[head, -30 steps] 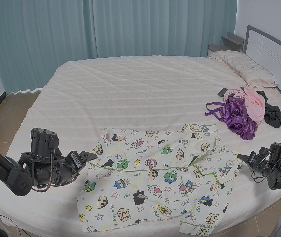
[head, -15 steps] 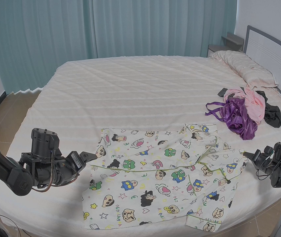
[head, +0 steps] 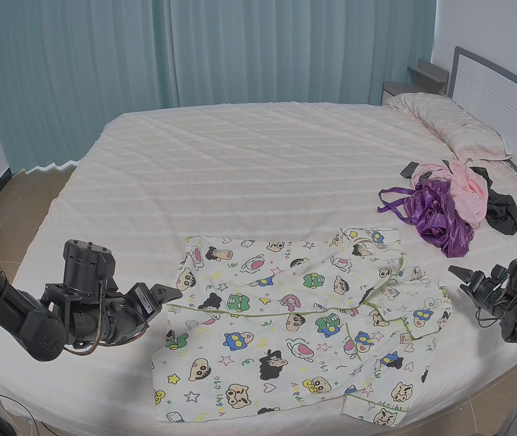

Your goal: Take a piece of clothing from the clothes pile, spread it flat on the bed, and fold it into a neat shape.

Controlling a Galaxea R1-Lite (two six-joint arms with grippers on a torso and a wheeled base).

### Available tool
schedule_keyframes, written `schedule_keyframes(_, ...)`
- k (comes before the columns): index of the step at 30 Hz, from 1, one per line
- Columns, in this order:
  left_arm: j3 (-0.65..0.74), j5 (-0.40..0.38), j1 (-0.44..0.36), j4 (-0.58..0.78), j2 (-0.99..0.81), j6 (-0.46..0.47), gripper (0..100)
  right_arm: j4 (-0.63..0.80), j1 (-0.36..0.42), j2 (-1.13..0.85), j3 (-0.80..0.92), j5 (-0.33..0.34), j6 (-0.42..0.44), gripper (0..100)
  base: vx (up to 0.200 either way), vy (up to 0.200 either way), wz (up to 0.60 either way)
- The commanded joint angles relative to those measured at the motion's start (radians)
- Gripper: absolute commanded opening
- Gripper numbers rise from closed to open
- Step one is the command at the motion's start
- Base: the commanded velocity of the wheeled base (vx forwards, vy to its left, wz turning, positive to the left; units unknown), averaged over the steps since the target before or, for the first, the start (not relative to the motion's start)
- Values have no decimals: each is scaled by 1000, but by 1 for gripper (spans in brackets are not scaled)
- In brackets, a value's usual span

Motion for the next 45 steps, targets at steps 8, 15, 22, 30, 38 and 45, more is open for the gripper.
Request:
schedule_keyframes(8, 2, 0, -4, -1, -1, -1, 100, 0, 190, -125, 47, -70, 9, 100, 0, 0, 0)
schedule_keyframes(15, 5, 0, -16, 1, -3, -2, 100, 6, 390, -127, 33, -204, 9, 100, 0, 0, 0)
schedule_keyframes(22, 9, 2, -23, 1, -4, -2, 100, 175, 475, -121, -100, -248, 10, 100, 0, 0, 0)
schedule_keyframes(30, 9, 2, -23, 1, -3, -2, 100, 338, 478, -105, -272, -284, 64, 100, 0, 0, 0)
schedule_keyframes(38, 9, 2, -23, 1, -1, -2, 100, 367, 472, -19, -349, -297, 96, 100, 0, 0, 0)
schedule_keyframes(45, 9, 2, -23, 1, 0, -1, 100, 381, 472, 96, -439, -336, 98, 100, 0, 0, 0)
